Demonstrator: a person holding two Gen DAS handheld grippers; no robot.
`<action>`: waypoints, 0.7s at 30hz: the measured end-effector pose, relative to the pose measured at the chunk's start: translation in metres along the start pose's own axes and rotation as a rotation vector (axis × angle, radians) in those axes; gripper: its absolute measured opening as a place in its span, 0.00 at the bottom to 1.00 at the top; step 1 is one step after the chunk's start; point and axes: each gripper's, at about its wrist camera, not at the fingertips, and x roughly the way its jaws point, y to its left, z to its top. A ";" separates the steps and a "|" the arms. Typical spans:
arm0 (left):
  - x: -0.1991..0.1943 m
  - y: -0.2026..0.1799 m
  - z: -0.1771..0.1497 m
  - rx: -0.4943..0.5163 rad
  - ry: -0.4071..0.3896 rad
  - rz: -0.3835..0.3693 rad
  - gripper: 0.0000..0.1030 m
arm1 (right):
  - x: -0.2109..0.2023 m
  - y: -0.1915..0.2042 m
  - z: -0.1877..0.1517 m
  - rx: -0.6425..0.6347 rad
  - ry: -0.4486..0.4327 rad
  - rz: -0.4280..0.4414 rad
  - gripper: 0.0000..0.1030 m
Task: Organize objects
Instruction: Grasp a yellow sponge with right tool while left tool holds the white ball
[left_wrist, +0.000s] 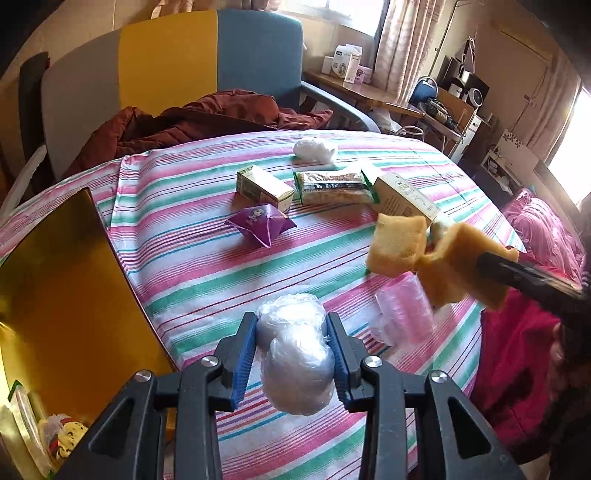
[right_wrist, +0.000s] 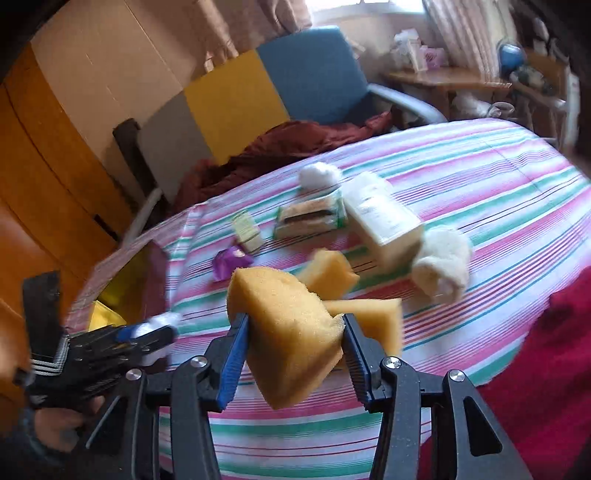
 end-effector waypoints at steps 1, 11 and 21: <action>-0.001 0.000 0.000 0.001 0.000 0.000 0.36 | -0.001 0.009 -0.002 -0.094 -0.016 -0.187 0.49; -0.028 0.007 -0.005 -0.043 -0.061 -0.041 0.36 | -0.023 0.006 0.004 -0.004 -0.066 -0.019 0.48; -0.070 0.045 -0.020 -0.156 -0.143 -0.023 0.36 | -0.017 0.058 0.006 -0.134 -0.054 0.064 0.49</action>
